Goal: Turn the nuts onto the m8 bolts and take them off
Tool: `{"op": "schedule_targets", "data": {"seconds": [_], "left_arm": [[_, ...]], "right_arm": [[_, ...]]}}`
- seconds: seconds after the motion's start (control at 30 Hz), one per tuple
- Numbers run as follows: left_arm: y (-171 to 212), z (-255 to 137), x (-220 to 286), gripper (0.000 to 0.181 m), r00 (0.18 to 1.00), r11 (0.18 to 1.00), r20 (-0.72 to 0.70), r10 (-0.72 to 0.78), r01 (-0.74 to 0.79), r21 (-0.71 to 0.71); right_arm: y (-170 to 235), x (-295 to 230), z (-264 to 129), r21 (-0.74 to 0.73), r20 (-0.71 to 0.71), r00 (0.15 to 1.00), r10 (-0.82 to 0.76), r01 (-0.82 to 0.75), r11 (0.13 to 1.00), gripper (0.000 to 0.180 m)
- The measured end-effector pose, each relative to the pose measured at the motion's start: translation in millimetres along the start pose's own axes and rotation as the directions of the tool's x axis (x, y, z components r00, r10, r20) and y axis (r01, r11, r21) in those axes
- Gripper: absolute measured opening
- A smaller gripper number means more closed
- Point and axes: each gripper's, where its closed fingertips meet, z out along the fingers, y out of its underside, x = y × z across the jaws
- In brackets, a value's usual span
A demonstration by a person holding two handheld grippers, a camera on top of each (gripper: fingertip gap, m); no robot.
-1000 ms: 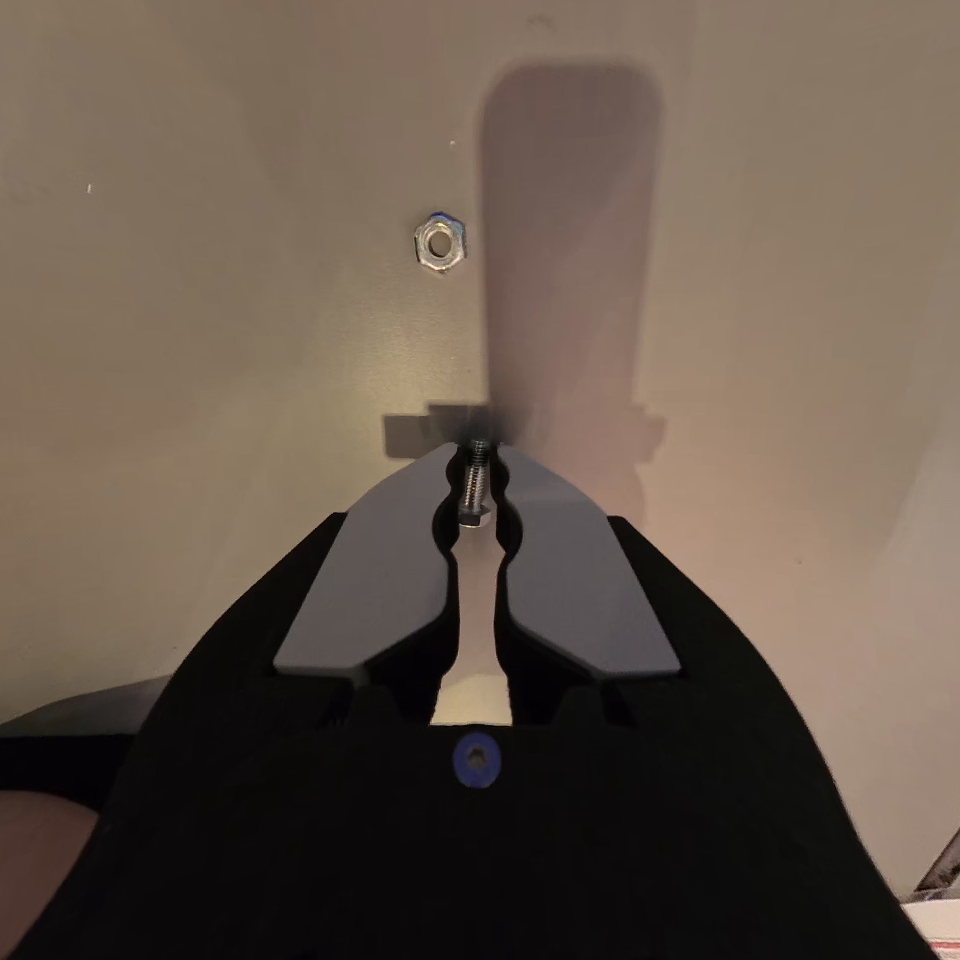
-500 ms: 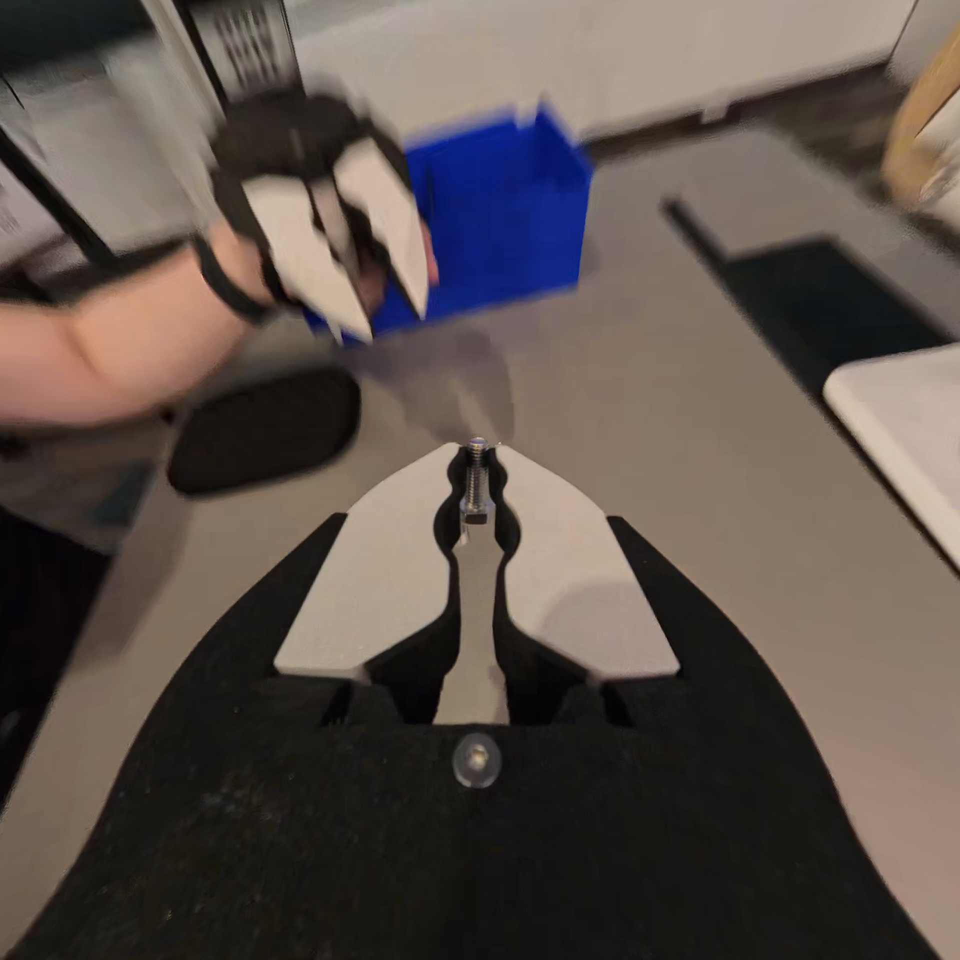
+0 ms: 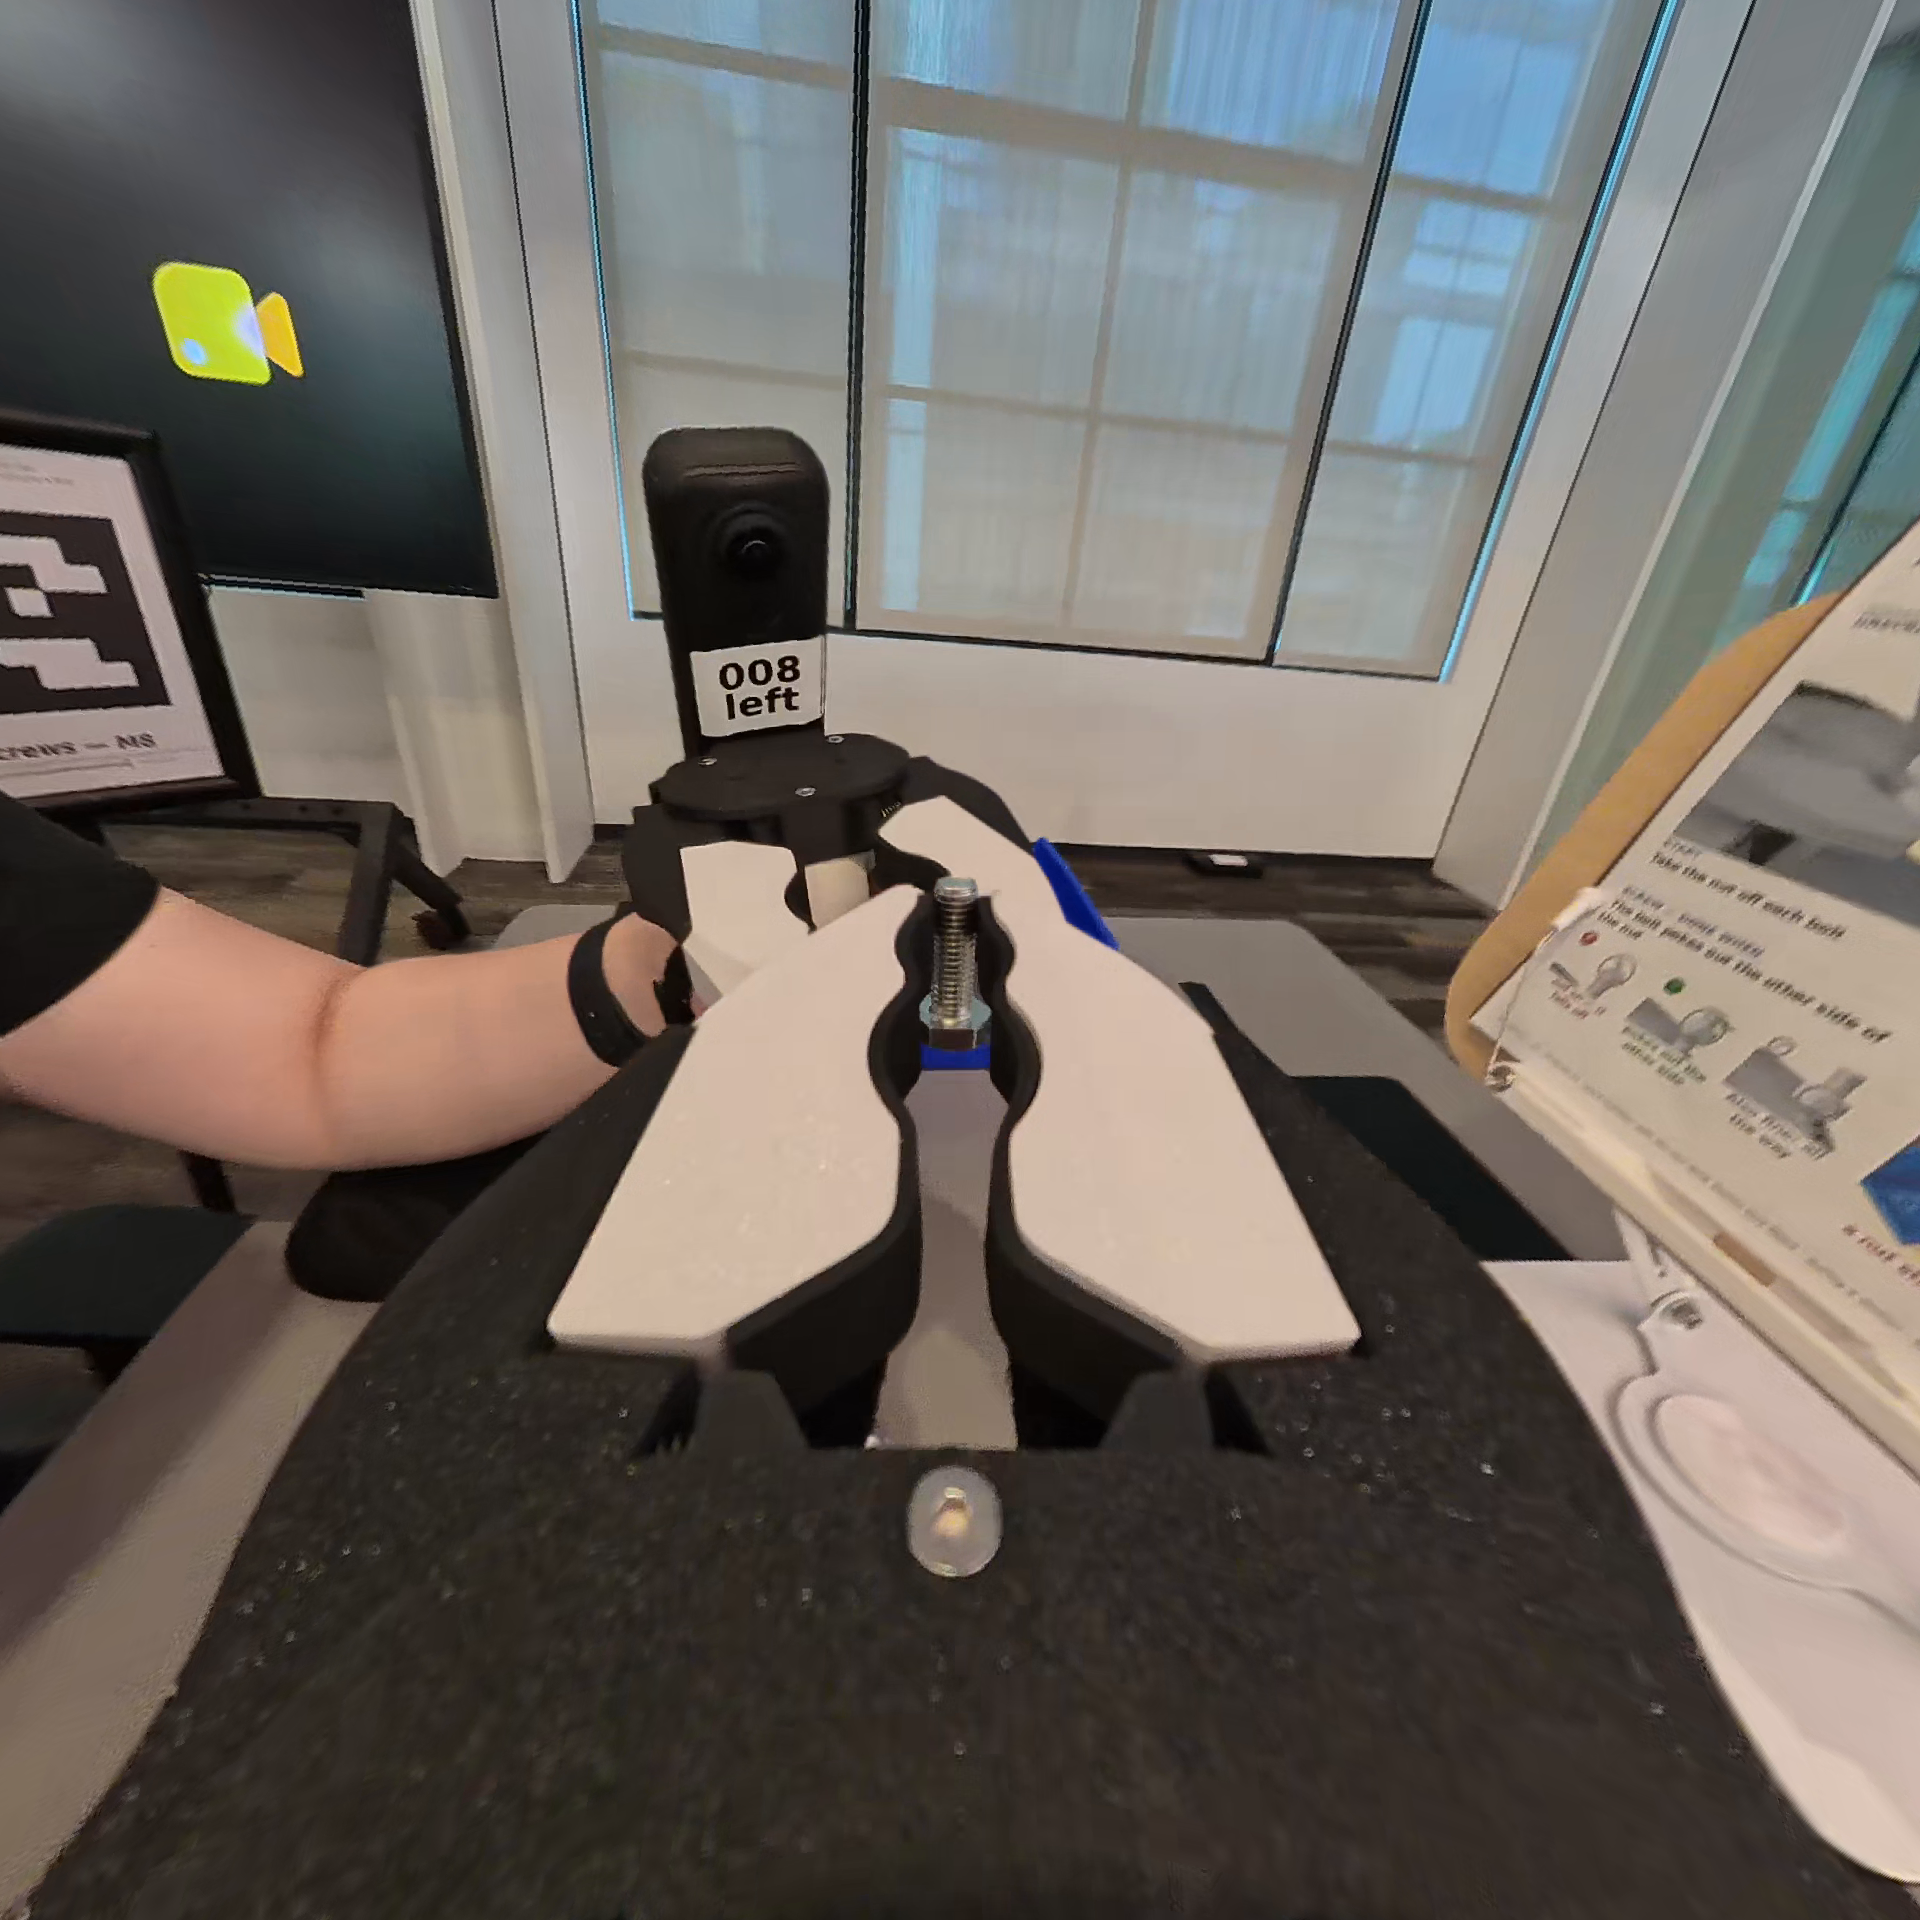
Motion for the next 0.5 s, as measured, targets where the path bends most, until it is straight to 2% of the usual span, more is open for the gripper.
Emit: {"op": "schedule_targets", "data": {"seconds": [0.13, 0.5], "left_arm": [[-4.1, 3.3, 3.3, 0.042, 1.0, 1.0, 0.003, 0.003, -0.003, 0.027], [7.4, -3.5, -1.6, 0.038, 0.994, 0.998, 0.089, 0.07, -0.069, -0.012]], "right_arm": [[-5.3, -5.3, 3.4, 0.01, -0.032, 0.995, -0.095, 0.095, 0.995, 0.007], [-0.4, -15.4, 15.0, 0.023, -0.026, 0.993, -0.116, 0.116, 0.993, 0.007]]}}
